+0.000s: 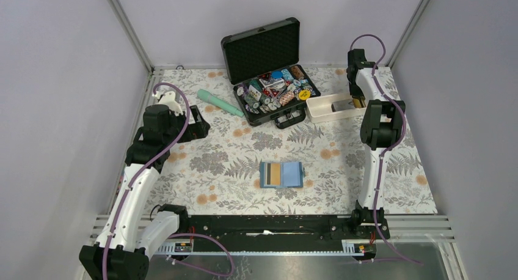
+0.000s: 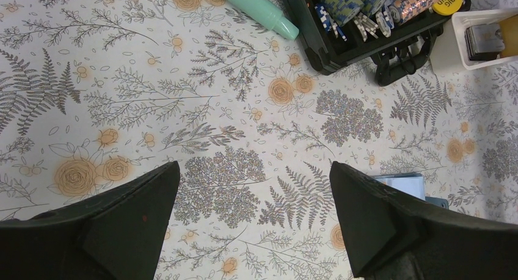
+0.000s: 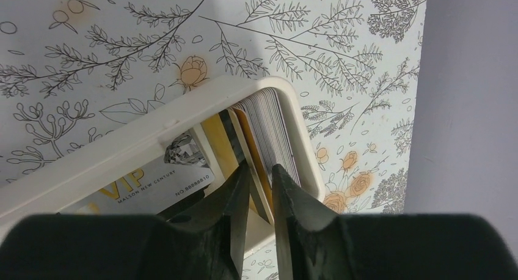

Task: Put the credit cards into the card holder
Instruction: Pick up the credit card from the storage box.

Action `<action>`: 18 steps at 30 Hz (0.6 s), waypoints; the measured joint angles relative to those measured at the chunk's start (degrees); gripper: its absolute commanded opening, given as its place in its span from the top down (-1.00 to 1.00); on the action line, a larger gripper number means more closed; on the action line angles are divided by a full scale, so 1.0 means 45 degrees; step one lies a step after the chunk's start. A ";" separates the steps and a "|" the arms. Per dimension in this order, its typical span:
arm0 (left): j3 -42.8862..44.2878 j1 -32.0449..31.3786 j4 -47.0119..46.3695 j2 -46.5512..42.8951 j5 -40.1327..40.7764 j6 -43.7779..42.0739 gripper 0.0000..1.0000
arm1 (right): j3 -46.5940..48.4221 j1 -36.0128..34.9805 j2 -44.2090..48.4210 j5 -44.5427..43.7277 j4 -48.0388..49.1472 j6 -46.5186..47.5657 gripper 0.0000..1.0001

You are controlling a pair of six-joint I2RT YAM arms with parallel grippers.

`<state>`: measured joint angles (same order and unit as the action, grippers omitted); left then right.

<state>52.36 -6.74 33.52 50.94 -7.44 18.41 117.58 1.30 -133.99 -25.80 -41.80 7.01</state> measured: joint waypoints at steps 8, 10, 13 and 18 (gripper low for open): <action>-0.0005 -0.0034 -0.0005 -0.0117 -0.0019 -0.0005 -0.98 | 0.0180 0.0000 0.0102 0.0102 -0.0097 -0.0063 0.38; -0.0005 -0.0034 -0.0010 -0.0141 -0.0019 0.0000 -0.98 | 0.0180 0.0000 0.0097 0.0097 -0.0180 -0.0049 0.35; -0.0005 -0.0034 -0.0005 -0.0146 -0.0019 0.0000 -0.98 | 0.0180 0.0000 0.0097 0.0102 -0.0257 -0.0044 0.32; -0.0015 -0.0044 -0.0015 -0.0146 -0.0019 -0.0005 -0.98 | 0.0180 -0.0015 0.0097 0.0097 -0.0282 -0.0005 0.05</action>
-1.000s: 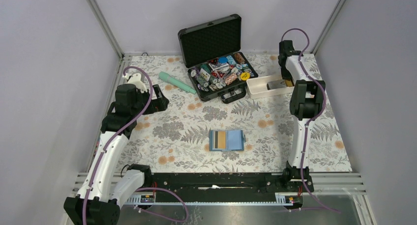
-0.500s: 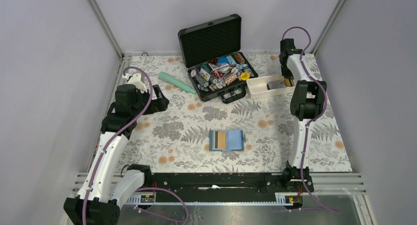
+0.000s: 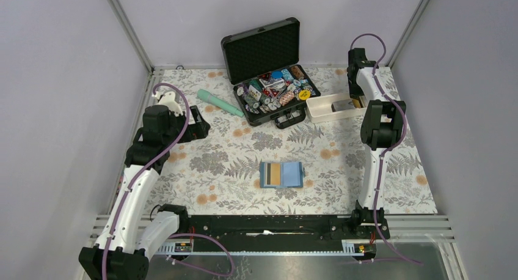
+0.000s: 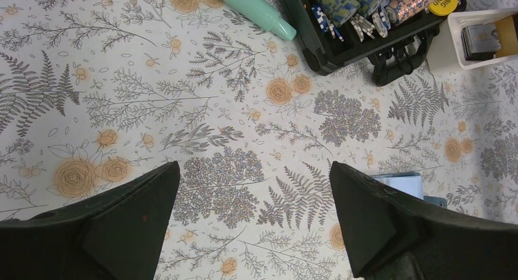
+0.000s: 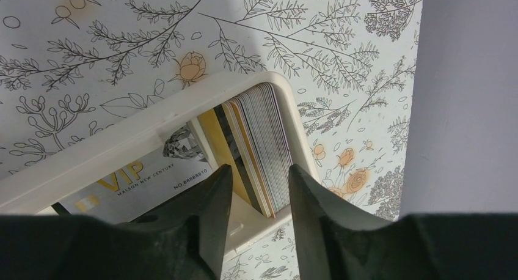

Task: Put the credit cards into the card holder
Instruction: Pick up the credit card from the storage box.

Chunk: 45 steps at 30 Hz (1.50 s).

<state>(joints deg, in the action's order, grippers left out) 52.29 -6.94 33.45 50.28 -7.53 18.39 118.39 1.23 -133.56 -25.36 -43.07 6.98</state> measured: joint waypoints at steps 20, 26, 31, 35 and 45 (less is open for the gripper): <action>-0.0068 -0.0092 -0.0015 0.0000 0.0000 0.0000 -0.98 | -0.0233 -0.0520 -0.0073 -0.1127 0.0389 0.0568 -0.39; -0.0068 -0.0102 -0.0015 0.0000 0.0000 0.0000 -0.98 | -0.0228 -0.0525 -0.0500 -0.1452 0.0340 0.0588 -0.41; -0.0068 -0.0107 -0.0015 0.0000 0.0000 0.0000 -0.98 | -0.0214 -0.0525 -0.0772 -0.1851 0.0306 0.0554 -0.33; -0.0068 -0.0112 -0.0015 0.0000 0.0000 0.0000 -0.98 | -0.0097 -0.0525 -0.0816 -0.2239 0.0282 0.0544 -0.15; -0.0068 -0.0126 -0.0015 0.0000 0.0000 0.0005 -0.98 | -0.0034 -0.0525 -0.0816 -0.2487 0.0291 0.0432 0.03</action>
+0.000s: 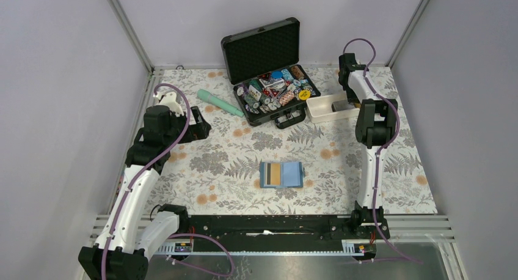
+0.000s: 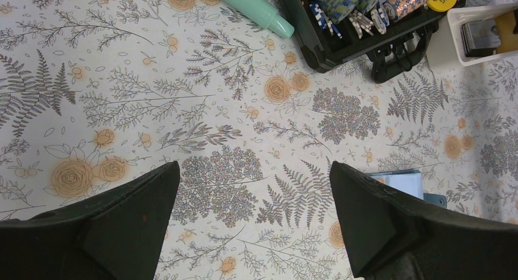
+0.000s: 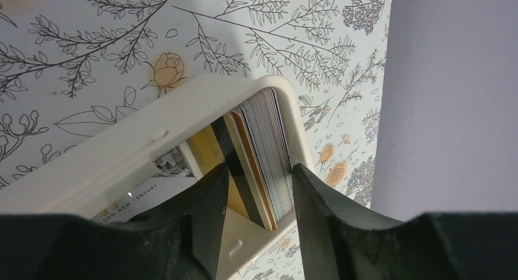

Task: Put the credit cards into the card holder
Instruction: Pick up the credit card from the storage box.

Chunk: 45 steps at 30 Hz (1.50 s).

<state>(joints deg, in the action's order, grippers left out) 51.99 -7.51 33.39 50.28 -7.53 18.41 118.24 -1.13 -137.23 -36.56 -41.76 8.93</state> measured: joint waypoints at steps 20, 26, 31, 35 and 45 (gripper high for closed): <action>0.0000 -0.0024 0.0000 -0.0083 -0.0005 -0.0005 -0.98 | 0.0010 -0.0068 0.0185 0.0019 -0.0029 -0.0199 0.40; 0.0000 -0.0024 0.0000 -0.0083 -0.0005 -0.0005 -0.98 | 0.0015 -0.0083 0.0291 0.0078 -0.0078 -0.0282 0.48; -0.0005 -0.0024 0.0000 -0.0083 -0.0010 0.0000 -0.98 | 0.0015 -0.0087 0.0413 0.0384 -0.0214 -0.0389 0.66; -0.0005 -0.0024 0.0000 -0.0083 -0.0010 -0.0005 -0.98 | 0.0015 -0.0117 0.0510 0.0699 -0.0369 -0.0529 0.73; -0.0015 -0.0024 0.0000 -0.0097 -0.0010 -0.0005 -0.98 | 0.0015 -0.0165 0.0937 0.1064 -0.0442 -0.0719 1.00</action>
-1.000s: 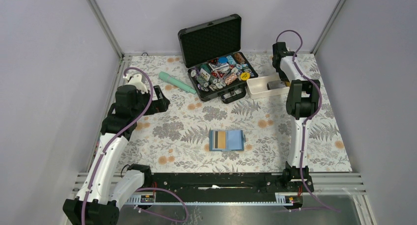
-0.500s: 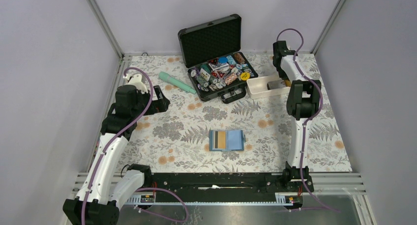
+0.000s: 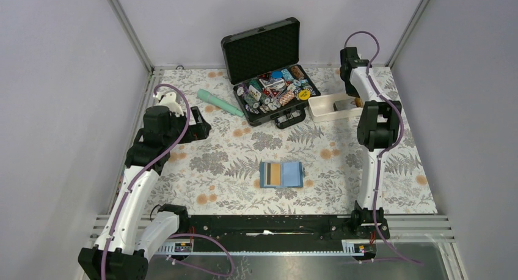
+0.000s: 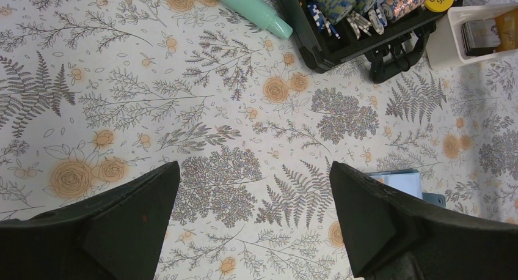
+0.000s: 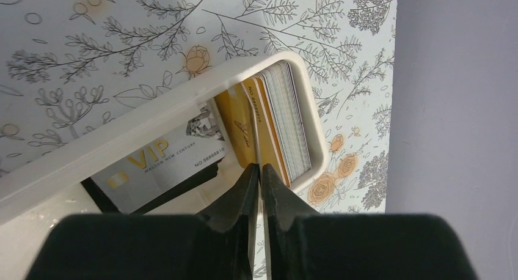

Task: Put the credit cards into the card holder
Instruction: Pick up the credit card from the storage box.

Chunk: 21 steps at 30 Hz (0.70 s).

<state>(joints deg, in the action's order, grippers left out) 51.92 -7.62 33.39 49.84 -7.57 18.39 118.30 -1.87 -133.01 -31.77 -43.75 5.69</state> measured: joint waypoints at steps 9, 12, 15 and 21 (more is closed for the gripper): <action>-0.0005 0.0000 0.0000 -0.0049 -0.0005 0.0000 -0.98 | -0.0005 -0.0005 0.0801 0.0899 -0.0029 -0.0335 1.00; -0.0005 0.0000 -0.0005 -0.0097 -0.0068 0.0005 -0.98 | -0.0223 -0.0005 0.1263 0.1413 -0.0029 -0.0602 1.00; -0.0005 0.0000 -0.0010 -0.0097 -0.0243 0.0015 -0.98 | -0.0607 -0.0005 0.1904 0.1919 -0.0019 -0.0874 1.00; -0.0398 -0.0010 -0.0413 -0.0379 -0.1030 0.0491 -0.98 | -0.2399 -0.0058 0.4235 0.3342 0.0491 -0.1588 1.00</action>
<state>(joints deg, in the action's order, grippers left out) 50.13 -7.66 31.53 48.14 -12.21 20.60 107.50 -2.13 -113.95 -16.73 -41.54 -1.45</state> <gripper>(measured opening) 0.989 0.065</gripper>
